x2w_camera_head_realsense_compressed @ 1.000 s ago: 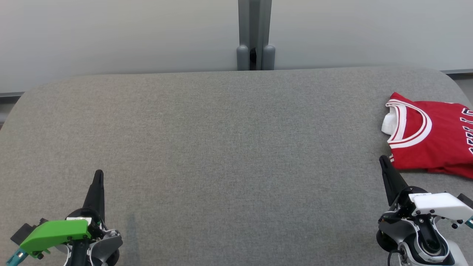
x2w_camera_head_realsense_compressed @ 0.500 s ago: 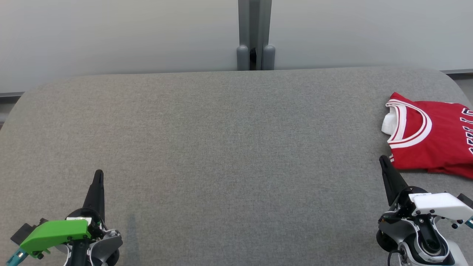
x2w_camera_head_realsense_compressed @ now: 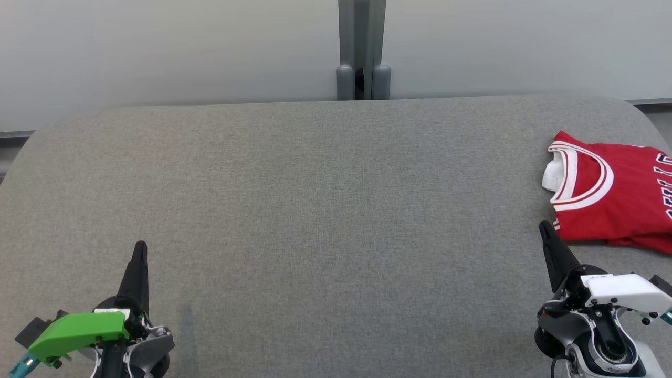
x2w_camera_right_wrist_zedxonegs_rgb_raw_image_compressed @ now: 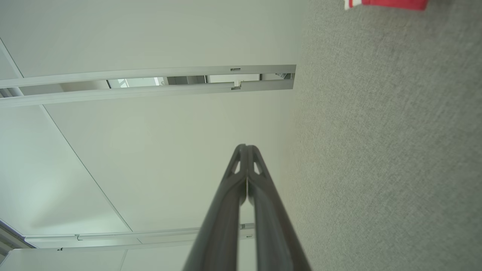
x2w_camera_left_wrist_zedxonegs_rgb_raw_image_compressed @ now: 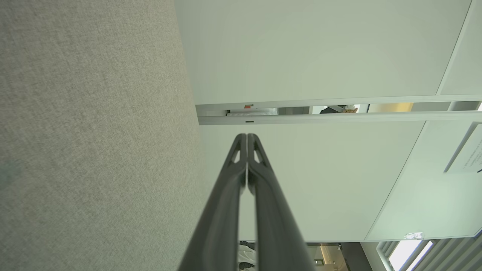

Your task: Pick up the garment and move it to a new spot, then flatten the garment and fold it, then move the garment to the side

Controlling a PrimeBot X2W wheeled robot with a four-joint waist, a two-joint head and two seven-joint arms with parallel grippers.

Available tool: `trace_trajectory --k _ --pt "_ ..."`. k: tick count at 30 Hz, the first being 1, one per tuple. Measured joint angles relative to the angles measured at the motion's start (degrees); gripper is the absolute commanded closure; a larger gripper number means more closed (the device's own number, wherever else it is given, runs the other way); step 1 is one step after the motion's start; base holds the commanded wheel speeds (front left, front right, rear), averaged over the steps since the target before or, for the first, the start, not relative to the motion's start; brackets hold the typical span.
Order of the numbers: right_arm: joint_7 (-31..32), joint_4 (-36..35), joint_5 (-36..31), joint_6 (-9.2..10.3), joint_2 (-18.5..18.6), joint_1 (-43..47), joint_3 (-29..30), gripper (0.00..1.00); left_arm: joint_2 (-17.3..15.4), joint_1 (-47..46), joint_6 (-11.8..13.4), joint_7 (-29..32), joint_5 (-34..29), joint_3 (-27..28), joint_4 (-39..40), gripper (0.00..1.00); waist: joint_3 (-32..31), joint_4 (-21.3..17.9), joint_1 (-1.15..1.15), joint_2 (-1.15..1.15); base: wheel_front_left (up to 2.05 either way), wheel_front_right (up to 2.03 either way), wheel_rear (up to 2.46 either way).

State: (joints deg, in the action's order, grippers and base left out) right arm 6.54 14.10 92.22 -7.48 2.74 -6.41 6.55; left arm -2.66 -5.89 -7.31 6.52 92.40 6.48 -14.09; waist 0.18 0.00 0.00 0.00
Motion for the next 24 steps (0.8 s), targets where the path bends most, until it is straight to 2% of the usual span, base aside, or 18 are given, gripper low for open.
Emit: trace_trajectory --k 24 --pt "0.0 0.0 0.0 0.0 0.0 0.0 0.0 1.0 0.0 0.0 0.0 0.0 0.0 0.0 0.0 1.0 0.0 0.0 0.0 0.0 0.0 0.0 0.0"
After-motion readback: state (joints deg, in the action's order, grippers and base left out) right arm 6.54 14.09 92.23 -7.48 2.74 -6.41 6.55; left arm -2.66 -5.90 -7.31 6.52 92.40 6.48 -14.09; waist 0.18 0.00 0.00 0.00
